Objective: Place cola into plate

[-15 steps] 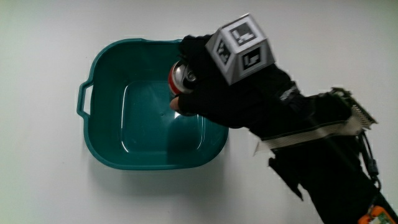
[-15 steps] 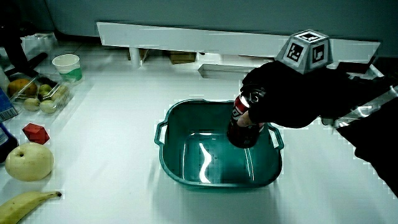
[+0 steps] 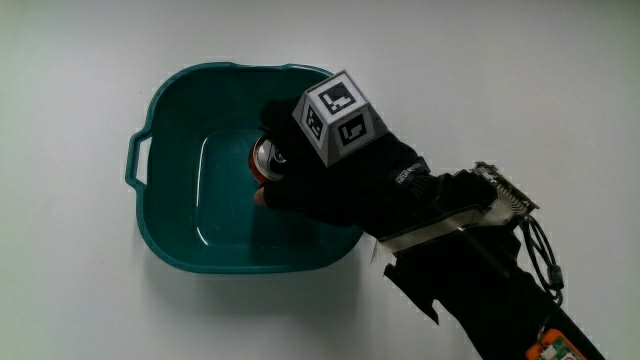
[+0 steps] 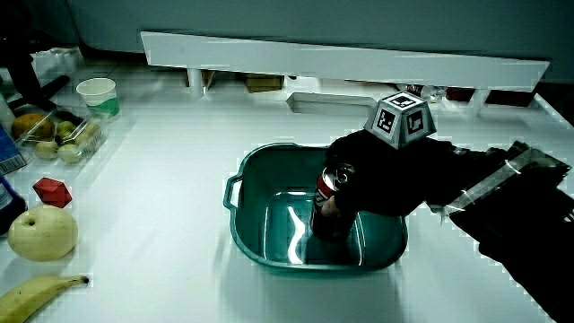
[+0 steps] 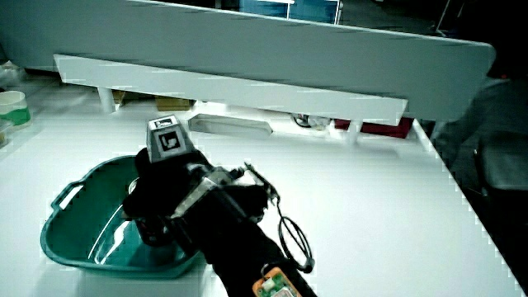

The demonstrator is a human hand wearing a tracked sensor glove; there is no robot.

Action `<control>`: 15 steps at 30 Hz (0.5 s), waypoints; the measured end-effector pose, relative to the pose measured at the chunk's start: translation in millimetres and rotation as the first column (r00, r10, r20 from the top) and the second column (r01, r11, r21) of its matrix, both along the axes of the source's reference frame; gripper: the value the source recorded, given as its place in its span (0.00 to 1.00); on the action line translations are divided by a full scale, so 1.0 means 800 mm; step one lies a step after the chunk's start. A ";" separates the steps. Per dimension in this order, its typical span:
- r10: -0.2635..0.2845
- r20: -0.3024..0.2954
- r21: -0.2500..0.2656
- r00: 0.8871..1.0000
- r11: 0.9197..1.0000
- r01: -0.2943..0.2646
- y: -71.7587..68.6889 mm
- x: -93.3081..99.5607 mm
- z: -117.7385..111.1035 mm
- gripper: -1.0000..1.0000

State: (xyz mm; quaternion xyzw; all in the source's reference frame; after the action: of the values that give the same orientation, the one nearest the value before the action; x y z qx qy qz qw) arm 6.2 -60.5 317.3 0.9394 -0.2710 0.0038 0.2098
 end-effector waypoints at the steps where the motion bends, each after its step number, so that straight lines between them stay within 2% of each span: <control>1: -0.001 0.004 0.004 1.000 1.000 0.001 0.001 -0.001 0.003 0.50; 4: -0.003 -0.010 -0.018 1.000 1.000 0.003 0.003 -0.004 0.016 0.50; 7: -0.001 -0.013 -0.019 1.000 1.000 0.001 0.005 -0.006 0.023 0.50; 10: -0.014 -0.045 -0.044 0.999 0.999 0.012 0.008 -0.010 0.035 0.50; 11: -0.005 -0.033 -0.037 0.999 0.999 0.004 0.008 -0.009 0.035 0.50; 13: -0.011 -0.045 -0.031 0.999 0.999 0.010 0.007 -0.009 0.033 0.50; 15: -0.022 -0.049 -0.045 0.999 0.999 0.020 0.008 -0.011 0.033 0.50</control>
State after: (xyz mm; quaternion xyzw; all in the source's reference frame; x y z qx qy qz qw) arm -2.4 -54.1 343.6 0.9315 -0.2753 -0.0158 0.2373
